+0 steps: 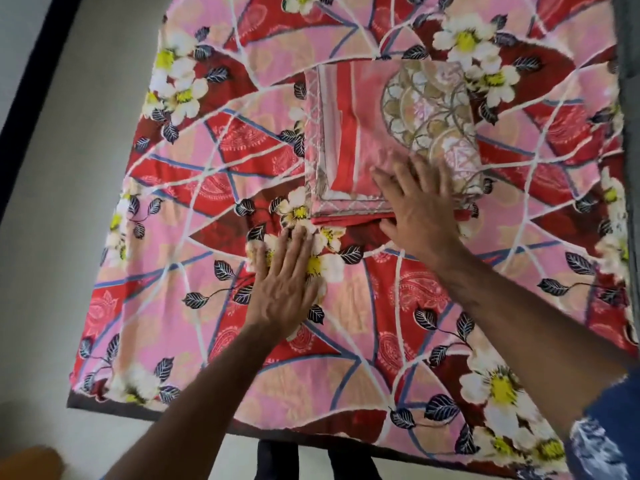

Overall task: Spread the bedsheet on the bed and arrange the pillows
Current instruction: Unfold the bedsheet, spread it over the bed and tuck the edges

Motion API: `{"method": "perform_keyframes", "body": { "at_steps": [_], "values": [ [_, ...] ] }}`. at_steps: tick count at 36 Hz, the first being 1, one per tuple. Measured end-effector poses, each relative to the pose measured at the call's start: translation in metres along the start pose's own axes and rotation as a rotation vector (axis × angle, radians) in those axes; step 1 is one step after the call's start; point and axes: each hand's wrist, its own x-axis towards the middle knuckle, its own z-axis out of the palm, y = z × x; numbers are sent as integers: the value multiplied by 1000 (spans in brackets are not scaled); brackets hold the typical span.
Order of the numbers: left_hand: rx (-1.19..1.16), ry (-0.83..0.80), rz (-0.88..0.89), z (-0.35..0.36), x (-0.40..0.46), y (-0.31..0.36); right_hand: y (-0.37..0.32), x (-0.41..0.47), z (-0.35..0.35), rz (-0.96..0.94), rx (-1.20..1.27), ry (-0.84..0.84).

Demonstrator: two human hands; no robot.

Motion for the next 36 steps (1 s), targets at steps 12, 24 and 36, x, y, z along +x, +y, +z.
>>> {"method": "perform_keyframes", "body": {
  "at_steps": [12, 24, 36],
  "values": [
    [-503, 28, -98, -47, 11, -10, 10, 20, -58, 33, 196, 190],
    [-1985, -187, -515, -142, -20, 1, -107, -146, -122, -104, 344, 391],
    [-955, 41, -497, -53, -108, -67, -180, -187, -45, -34, 505, -396]
  ]
}}
